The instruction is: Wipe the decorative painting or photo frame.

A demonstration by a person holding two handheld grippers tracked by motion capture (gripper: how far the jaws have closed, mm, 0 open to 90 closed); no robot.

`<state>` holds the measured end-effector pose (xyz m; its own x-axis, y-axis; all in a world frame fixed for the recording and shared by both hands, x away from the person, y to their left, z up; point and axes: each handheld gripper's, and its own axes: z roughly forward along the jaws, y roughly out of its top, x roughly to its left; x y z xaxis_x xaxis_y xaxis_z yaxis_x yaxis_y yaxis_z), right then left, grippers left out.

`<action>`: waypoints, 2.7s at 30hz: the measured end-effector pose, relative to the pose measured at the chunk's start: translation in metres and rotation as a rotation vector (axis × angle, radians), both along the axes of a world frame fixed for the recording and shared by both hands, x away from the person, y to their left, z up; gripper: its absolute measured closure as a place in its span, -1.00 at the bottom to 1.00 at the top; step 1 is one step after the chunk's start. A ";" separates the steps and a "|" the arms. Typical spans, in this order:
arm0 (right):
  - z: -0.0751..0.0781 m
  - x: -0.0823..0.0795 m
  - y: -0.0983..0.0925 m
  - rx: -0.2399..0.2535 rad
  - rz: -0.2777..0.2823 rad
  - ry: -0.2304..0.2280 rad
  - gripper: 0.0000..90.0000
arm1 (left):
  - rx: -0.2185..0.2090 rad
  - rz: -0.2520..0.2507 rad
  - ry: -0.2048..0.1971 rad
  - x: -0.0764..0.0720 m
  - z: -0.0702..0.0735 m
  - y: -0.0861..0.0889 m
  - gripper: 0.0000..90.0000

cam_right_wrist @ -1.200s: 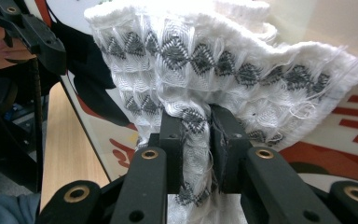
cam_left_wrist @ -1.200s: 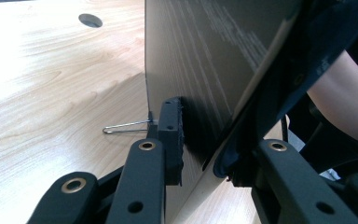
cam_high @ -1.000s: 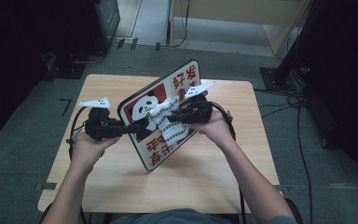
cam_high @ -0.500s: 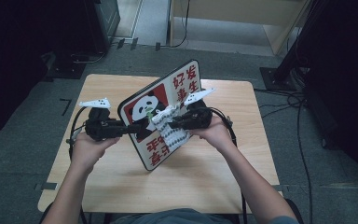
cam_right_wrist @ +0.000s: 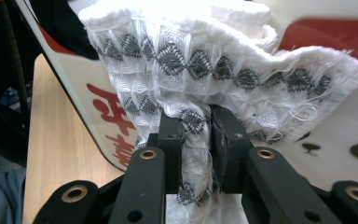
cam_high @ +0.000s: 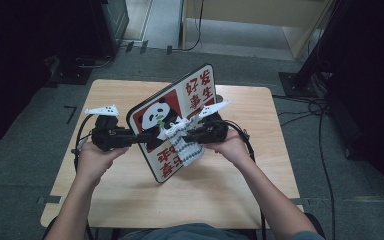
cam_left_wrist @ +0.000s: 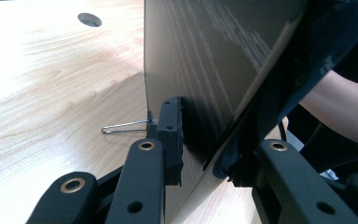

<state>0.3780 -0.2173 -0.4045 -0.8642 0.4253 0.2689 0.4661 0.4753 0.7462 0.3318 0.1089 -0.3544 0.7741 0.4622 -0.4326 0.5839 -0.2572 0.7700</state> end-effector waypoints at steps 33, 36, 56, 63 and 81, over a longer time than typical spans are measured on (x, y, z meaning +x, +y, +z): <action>-0.070 -0.010 -0.011 -0.092 -0.036 0.128 0.69 | 0.001 -0.003 0.002 0.001 0.000 -0.001 0.59; -0.070 -0.008 -0.011 -0.089 -0.033 0.151 0.69 | 0.001 0.000 0.001 0.000 0.000 -0.001 0.59; -0.009 -0.014 -0.011 -0.007 -0.044 0.063 0.74 | -0.015 0.023 0.002 -0.004 0.006 0.007 0.56; 0.021 -0.016 -0.009 0.000 -0.051 0.003 0.74 | -0.020 0.035 -0.007 -0.008 0.012 0.017 0.58; 0.111 -0.006 0.031 0.027 0.026 -0.084 0.73 | -0.014 0.039 -0.019 -0.009 0.012 0.016 0.66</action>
<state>0.3725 -0.1866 -0.2932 -0.8948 0.3963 0.2056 0.3889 0.4656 0.7950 0.3232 0.1244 -0.3424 0.7640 0.4861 -0.4244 0.5783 -0.2239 0.7845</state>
